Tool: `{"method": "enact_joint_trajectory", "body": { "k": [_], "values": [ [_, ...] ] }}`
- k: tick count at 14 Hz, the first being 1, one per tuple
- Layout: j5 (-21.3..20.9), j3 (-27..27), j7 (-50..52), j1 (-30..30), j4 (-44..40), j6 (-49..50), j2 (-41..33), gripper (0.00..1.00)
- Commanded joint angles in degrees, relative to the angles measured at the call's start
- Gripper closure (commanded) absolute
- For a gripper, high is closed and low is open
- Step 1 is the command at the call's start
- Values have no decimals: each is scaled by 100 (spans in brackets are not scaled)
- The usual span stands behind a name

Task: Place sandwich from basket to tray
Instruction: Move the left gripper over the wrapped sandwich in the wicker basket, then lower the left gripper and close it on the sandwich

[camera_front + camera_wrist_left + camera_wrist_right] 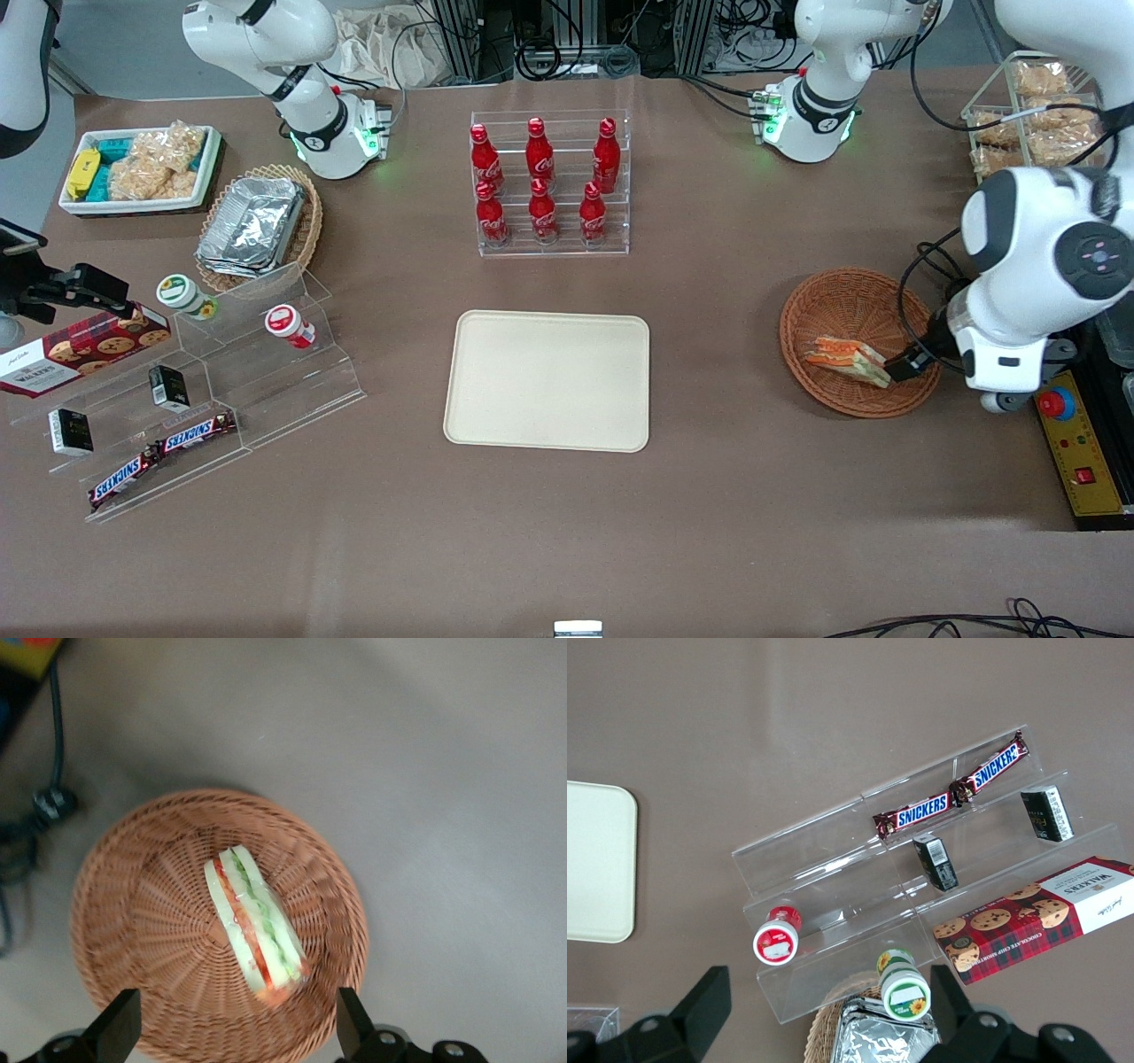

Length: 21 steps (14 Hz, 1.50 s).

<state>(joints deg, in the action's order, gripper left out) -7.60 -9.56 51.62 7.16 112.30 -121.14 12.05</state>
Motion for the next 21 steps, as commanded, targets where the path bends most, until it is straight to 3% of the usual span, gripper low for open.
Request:
{"method": "enact_joint_trajectory", "body": {
  "k": [1, 10, 21],
  "values": [
    [30, 148, 1083, 14, 424, -305, -10, 1],
    [118, 95, 2765, -74, 371, -401, 553, 1],
    [109, 95, 2775, -74, 969, -1052, 685, 4]
  ]
}}
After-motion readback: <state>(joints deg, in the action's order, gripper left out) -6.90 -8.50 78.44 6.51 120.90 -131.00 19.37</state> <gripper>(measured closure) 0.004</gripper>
